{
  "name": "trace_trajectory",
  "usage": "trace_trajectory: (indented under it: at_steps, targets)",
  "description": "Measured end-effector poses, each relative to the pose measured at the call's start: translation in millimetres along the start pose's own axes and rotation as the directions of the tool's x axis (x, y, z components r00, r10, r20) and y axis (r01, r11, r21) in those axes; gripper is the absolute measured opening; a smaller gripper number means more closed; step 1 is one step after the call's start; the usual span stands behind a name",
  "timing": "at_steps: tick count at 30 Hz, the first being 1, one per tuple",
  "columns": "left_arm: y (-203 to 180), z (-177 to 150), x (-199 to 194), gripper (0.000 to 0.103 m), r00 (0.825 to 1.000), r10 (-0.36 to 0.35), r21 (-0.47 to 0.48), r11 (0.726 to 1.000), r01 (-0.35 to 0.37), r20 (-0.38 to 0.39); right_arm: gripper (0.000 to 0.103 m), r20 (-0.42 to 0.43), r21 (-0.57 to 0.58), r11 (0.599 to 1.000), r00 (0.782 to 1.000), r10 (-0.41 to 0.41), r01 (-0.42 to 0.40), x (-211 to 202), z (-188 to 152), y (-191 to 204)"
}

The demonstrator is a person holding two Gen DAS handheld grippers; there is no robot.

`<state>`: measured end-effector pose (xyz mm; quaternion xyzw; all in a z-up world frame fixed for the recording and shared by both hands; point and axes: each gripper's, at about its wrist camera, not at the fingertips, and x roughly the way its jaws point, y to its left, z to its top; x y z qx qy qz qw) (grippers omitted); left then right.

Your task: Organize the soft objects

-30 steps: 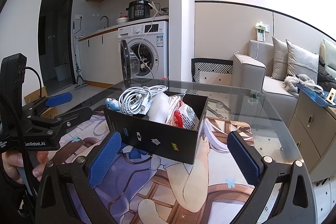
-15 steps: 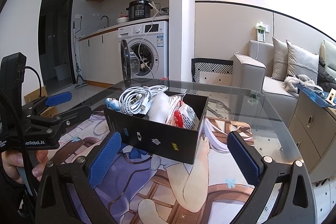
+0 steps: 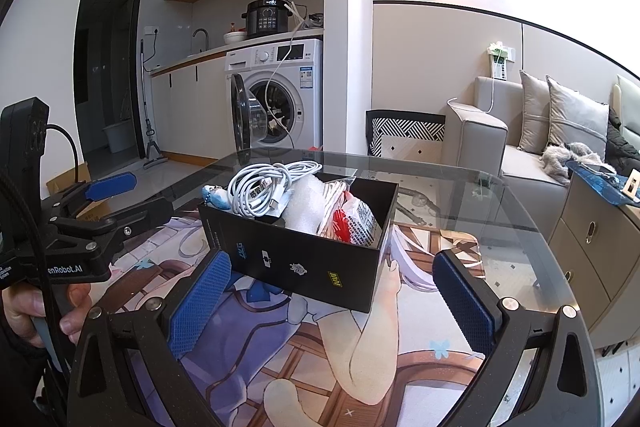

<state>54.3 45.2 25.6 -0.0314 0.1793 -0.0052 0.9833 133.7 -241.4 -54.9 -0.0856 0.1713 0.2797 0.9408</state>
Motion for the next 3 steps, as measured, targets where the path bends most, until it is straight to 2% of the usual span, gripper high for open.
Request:
trace_trajectory:
  at_steps: [3]
  targets:
    - [0.6,0.5,-0.2,0.103,1.0,0.001,-0.002,1.0,-0.001,0.001,0.103,0.0,0.002,1.0,1.0,0.0,0.0,0.1,0.4,0.1]
